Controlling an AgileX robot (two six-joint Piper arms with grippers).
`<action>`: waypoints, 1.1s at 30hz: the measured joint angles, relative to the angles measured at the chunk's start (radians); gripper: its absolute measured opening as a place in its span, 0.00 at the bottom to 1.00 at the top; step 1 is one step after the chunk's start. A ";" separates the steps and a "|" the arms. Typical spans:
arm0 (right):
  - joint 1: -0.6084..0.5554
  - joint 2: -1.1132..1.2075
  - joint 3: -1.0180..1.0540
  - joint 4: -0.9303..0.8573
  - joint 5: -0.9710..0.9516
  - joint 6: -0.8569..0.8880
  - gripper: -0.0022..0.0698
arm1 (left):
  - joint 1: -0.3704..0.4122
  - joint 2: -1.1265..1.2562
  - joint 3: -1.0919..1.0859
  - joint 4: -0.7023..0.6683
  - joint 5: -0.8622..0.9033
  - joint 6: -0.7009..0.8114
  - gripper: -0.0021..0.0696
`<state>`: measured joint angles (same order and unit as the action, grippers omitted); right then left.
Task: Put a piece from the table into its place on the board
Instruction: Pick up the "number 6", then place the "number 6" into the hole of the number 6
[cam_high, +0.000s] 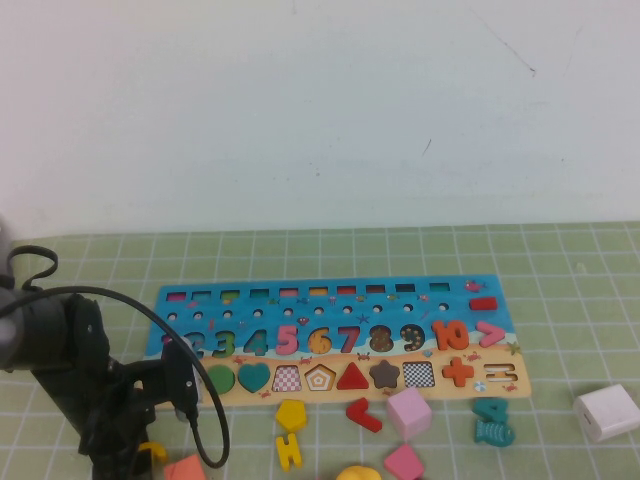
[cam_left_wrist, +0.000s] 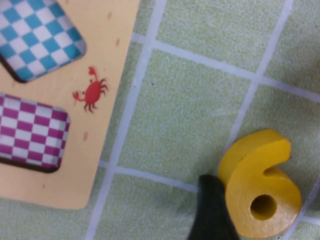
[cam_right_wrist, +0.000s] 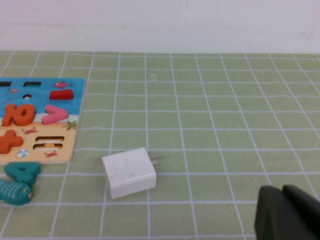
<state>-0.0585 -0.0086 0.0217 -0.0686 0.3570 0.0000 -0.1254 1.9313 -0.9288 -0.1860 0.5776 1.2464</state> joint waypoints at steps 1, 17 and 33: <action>0.000 0.000 0.000 0.000 0.000 0.000 0.03 | 0.000 0.000 0.000 0.002 0.000 -0.002 0.60; 0.000 0.000 0.000 0.000 0.000 0.000 0.03 | 0.000 -0.039 -0.025 0.002 0.068 -0.249 0.39; 0.000 0.000 0.000 0.000 0.000 0.000 0.03 | -0.018 -0.104 -0.465 -0.387 0.488 -0.345 0.39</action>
<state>-0.0585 -0.0086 0.0217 -0.0686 0.3570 0.0000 -0.1437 1.8276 -1.3939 -0.5731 1.0653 0.9013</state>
